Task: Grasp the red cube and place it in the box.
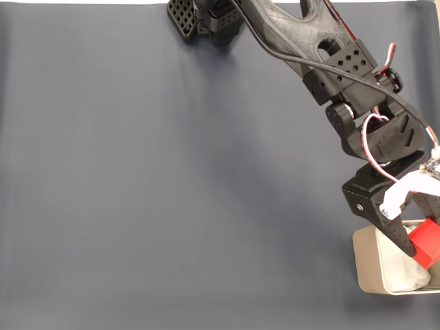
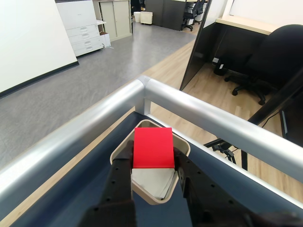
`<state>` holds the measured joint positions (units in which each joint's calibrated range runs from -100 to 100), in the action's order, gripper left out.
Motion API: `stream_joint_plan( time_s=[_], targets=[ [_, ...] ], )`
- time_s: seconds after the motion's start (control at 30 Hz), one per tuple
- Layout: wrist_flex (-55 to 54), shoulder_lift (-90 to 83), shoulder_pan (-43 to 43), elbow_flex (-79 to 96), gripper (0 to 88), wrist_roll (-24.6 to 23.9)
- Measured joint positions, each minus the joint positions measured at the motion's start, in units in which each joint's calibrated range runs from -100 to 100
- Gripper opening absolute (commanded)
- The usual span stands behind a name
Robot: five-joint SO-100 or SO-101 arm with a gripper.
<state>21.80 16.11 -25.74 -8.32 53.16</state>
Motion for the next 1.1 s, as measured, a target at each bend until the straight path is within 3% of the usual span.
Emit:
stream_joint_plan(
  time_s=[1.1],
  targets=[
    [0.00, 2.61, 1.04, -1.45, 0.0, -1.03]
  ],
)
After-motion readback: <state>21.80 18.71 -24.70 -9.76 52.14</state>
